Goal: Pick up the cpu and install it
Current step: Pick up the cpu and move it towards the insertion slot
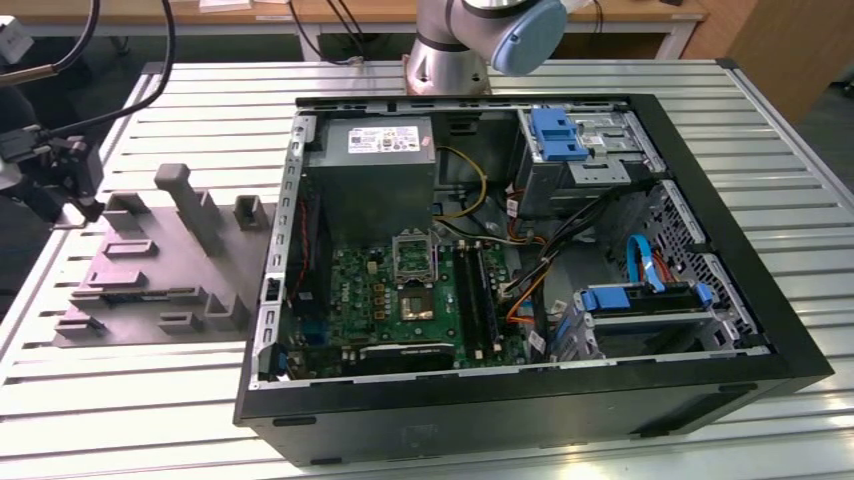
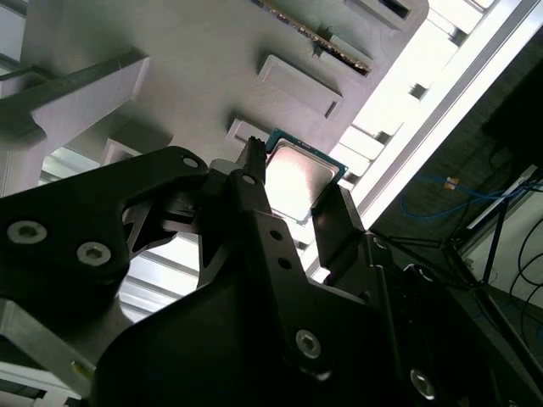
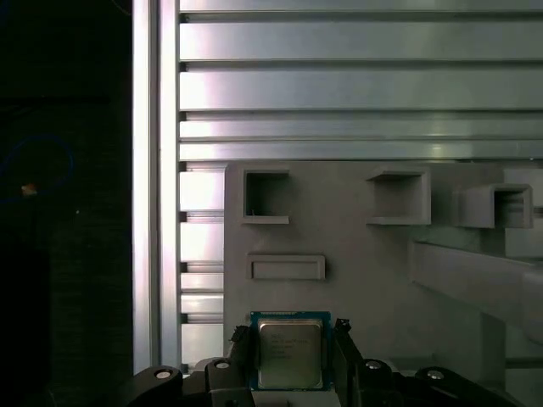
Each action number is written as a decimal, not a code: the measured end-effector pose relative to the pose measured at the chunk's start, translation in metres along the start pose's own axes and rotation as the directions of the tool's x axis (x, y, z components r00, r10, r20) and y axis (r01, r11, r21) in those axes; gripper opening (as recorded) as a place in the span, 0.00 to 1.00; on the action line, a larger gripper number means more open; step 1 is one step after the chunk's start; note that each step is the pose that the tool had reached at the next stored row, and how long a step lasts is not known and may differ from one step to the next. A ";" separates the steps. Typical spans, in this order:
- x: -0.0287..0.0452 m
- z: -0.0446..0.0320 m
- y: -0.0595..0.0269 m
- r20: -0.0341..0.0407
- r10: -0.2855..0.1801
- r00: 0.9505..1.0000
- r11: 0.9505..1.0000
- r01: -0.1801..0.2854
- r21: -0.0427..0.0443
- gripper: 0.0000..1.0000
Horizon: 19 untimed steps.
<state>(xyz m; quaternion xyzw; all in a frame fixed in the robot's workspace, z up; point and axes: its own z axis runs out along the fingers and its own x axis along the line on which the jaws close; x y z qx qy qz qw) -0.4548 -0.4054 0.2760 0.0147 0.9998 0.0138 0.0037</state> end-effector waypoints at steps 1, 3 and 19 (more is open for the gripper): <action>0.0000 -0.0005 0.0000 0.000 0.000 1.000 1.000 0.000 0.000 0.47; 0.0000 -0.0017 0.0000 0.000 0.000 1.000 1.000 0.000 0.000 0.47; -0.0004 -0.0445 0.0013 0.000 0.000 1.000 1.000 0.000 0.000 0.47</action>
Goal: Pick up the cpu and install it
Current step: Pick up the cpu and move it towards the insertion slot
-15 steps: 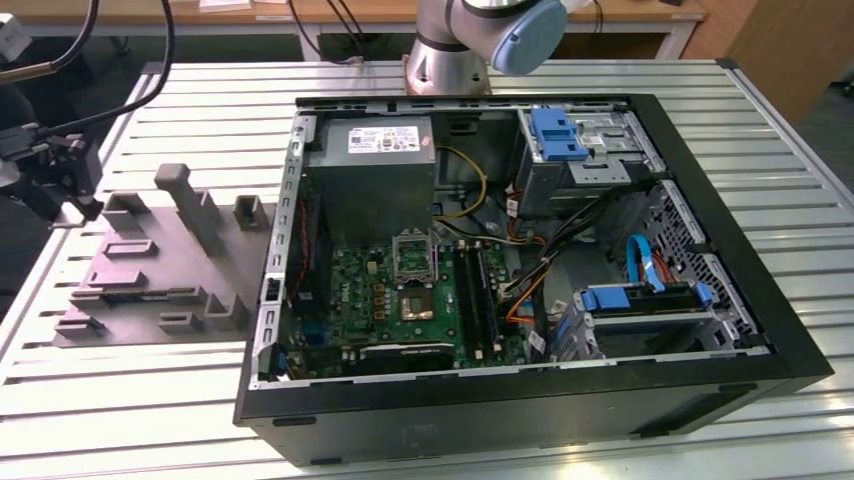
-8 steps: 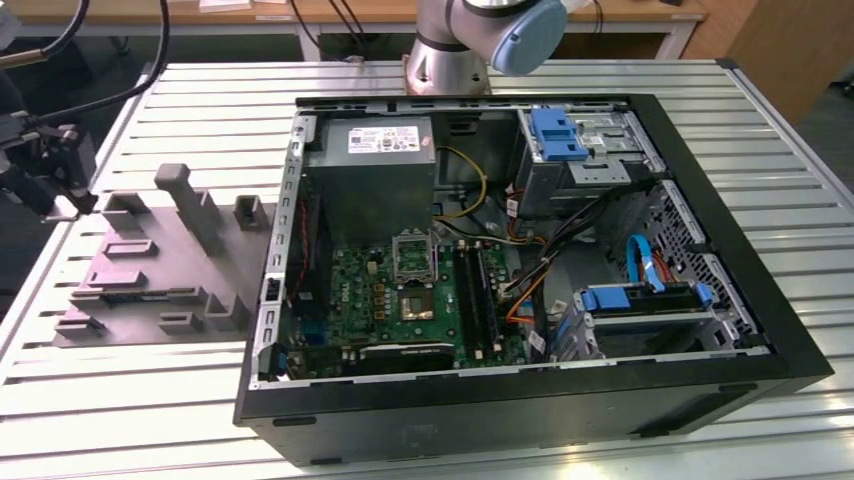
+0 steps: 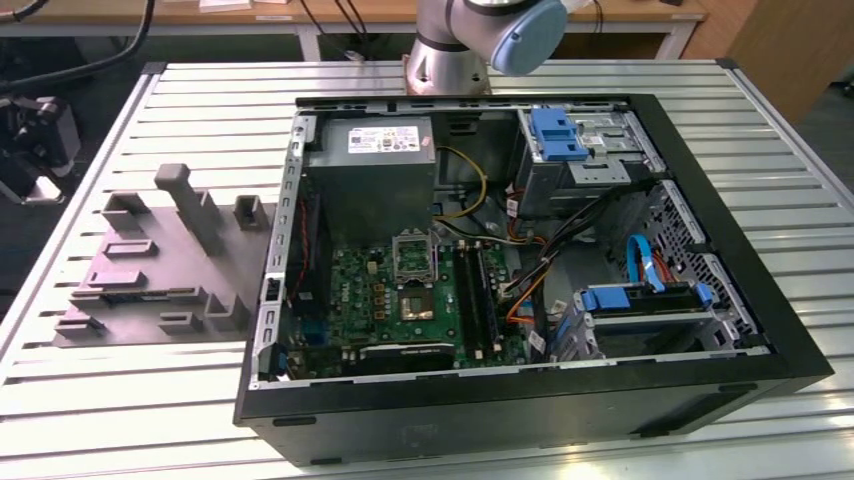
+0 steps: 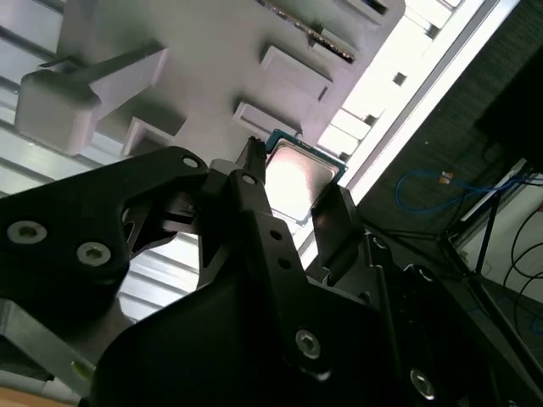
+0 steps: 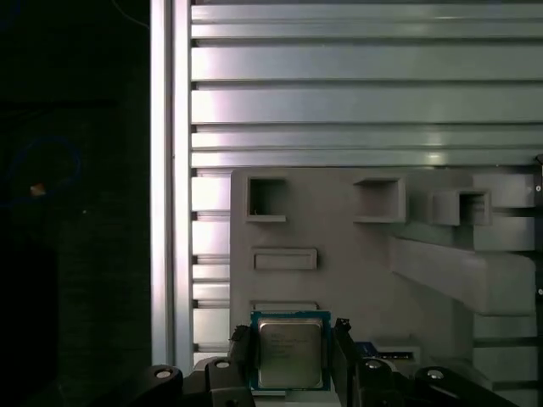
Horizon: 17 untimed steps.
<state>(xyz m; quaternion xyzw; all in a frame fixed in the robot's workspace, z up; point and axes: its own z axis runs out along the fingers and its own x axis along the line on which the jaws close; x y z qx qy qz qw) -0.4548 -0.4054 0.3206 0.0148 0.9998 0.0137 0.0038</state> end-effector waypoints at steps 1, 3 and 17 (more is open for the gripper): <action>0.0000 -0.0035 0.0001 0.000 0.000 1.000 1.000 0.000 0.000 0.47; -0.0001 -0.0108 0.0003 0.000 0.000 1.000 1.000 0.000 0.000 0.47; -0.0003 -0.0507 0.0015 0.000 0.001 1.000 1.000 -0.001 0.000 0.47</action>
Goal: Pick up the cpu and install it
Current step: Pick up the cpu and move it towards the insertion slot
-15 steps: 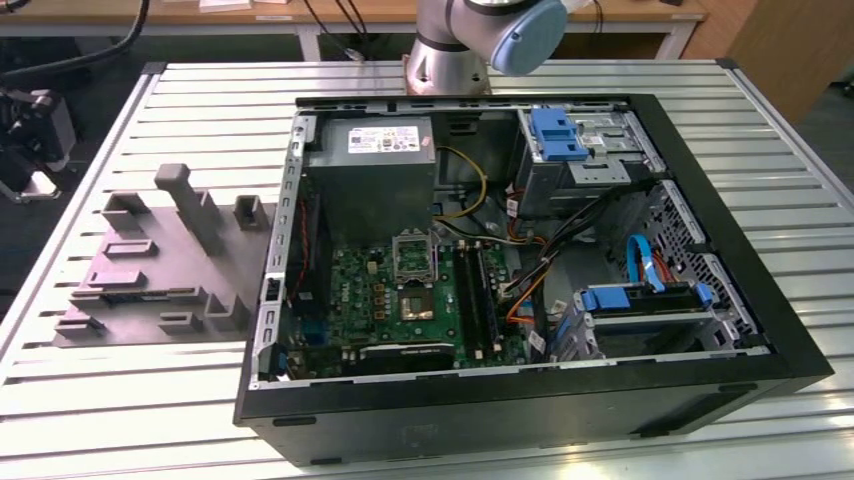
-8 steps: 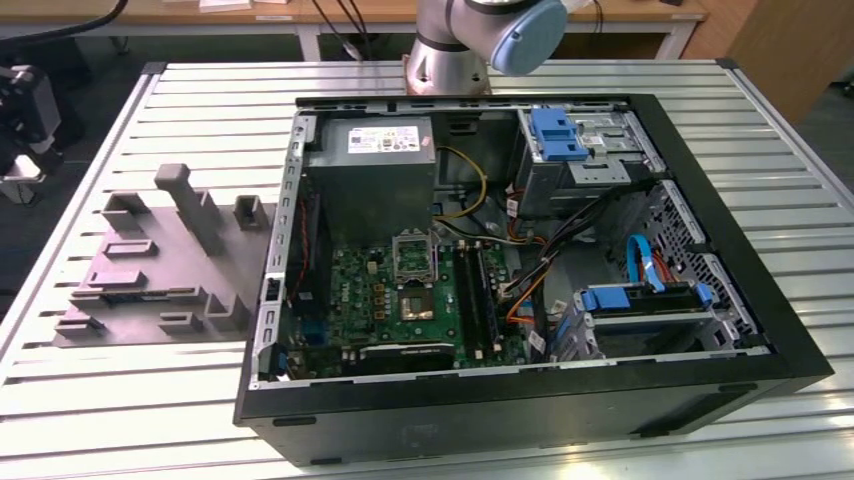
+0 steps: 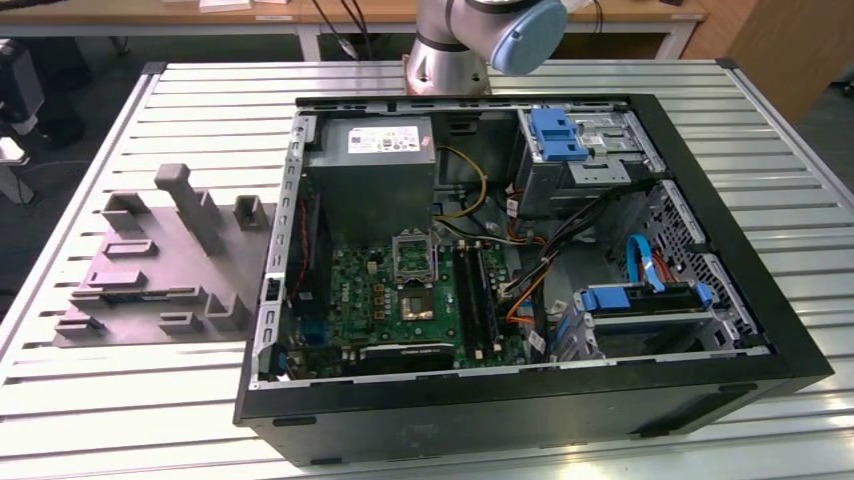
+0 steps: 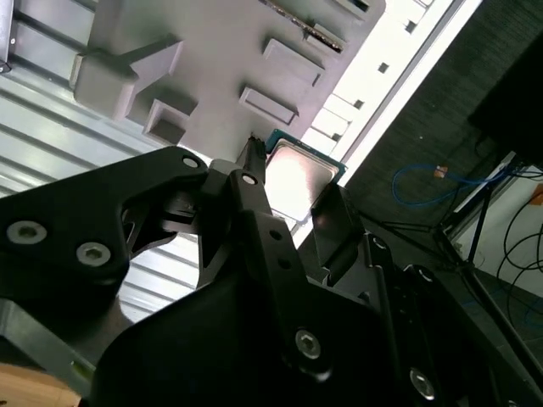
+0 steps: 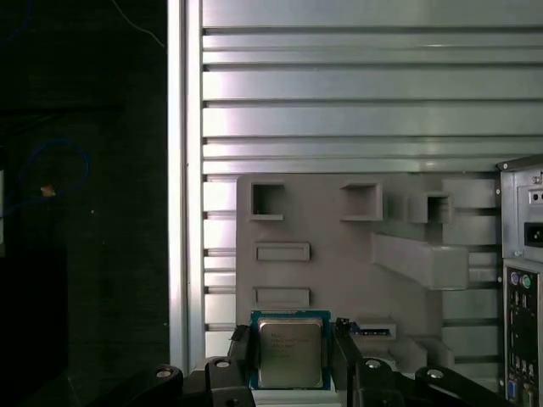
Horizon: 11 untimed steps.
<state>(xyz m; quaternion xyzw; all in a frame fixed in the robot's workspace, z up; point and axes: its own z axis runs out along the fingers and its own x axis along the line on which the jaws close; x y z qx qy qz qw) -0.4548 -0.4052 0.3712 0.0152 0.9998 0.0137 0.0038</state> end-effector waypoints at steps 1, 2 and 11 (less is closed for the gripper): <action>0.0000 -0.0024 0.0001 0.000 0.000 1.000 1.000 0.000 0.000 0.47; 0.0000 -0.0067 0.0002 0.000 0.000 1.000 1.000 0.000 0.000 0.47; -0.0001 -0.0100 0.0003 0.000 0.000 1.000 1.000 0.000 0.000 0.47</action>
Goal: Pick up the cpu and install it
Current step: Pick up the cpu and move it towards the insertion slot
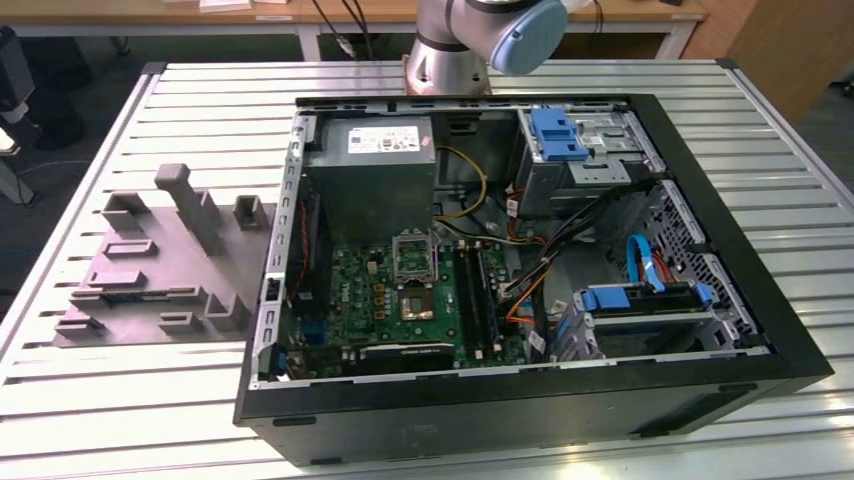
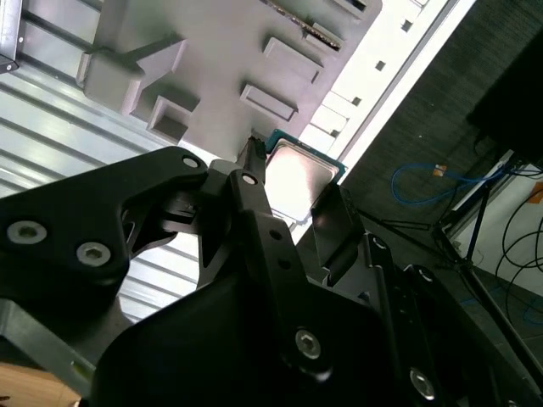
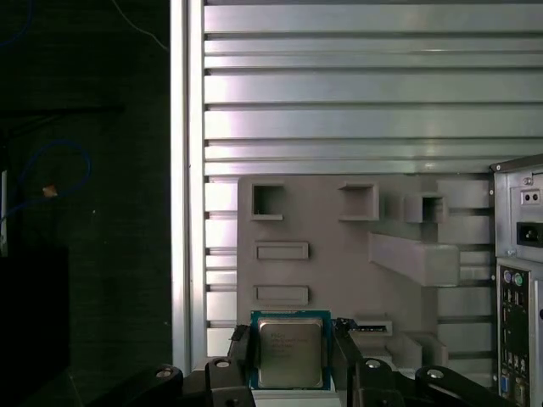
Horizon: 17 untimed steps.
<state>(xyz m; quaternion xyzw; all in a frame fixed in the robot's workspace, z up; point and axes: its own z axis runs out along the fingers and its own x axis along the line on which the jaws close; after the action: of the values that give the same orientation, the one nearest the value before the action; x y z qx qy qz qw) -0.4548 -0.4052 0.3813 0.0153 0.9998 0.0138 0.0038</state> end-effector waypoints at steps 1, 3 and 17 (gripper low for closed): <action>0.0000 0.0000 0.0000 0.000 0.000 1.000 1.000 0.000 0.000 0.47; -0.0003 -0.0001 0.0001 0.000 0.000 1.000 1.000 0.000 0.000 0.47; -0.0198 0.0002 0.0006 0.000 0.000 1.000 1.000 0.000 0.000 0.47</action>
<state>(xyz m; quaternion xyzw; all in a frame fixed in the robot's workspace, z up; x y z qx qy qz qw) -0.4350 -0.4052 0.3813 0.0153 0.9998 0.0138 0.0038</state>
